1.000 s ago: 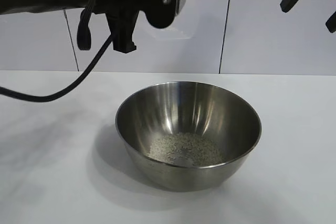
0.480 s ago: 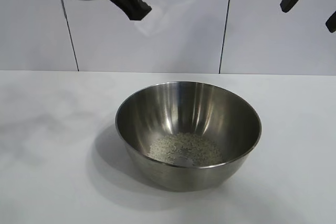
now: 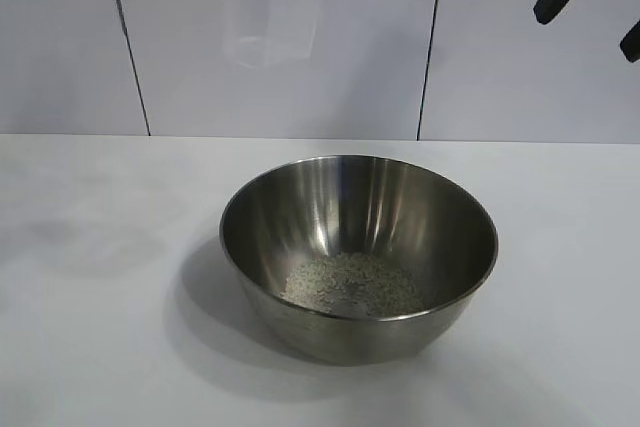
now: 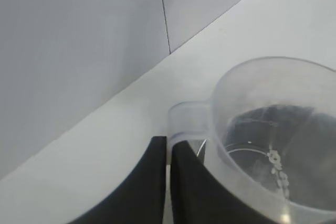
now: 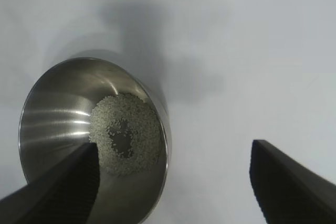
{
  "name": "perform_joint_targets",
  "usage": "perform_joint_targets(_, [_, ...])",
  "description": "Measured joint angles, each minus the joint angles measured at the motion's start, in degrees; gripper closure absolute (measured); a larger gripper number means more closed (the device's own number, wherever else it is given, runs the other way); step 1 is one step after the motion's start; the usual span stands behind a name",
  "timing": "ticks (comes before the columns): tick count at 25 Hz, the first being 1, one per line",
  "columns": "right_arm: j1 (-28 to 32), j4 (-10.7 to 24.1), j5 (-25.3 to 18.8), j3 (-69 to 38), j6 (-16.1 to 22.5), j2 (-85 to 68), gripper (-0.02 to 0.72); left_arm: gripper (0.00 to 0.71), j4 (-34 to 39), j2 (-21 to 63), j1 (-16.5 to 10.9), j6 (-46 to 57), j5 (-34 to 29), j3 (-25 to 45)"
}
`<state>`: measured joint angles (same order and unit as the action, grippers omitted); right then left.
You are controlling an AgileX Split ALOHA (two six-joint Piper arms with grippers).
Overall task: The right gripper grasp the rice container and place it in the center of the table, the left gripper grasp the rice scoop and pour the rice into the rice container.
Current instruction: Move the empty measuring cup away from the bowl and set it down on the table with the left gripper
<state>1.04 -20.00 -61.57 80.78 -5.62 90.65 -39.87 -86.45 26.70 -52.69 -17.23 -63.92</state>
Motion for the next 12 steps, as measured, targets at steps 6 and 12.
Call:
perform_joint_targets(6, [0.0,0.0,0.1,0.0,-0.1,0.0,0.156,0.701,-16.2,0.0,-6.8,-6.0,-10.2,0.0])
perform_joint_targets(12, [0.0,0.0,0.1,0.0,-0.5,0.0,0.156,0.701,-38.8,0.1,-15.9,-20.6,-22.2,0.6])
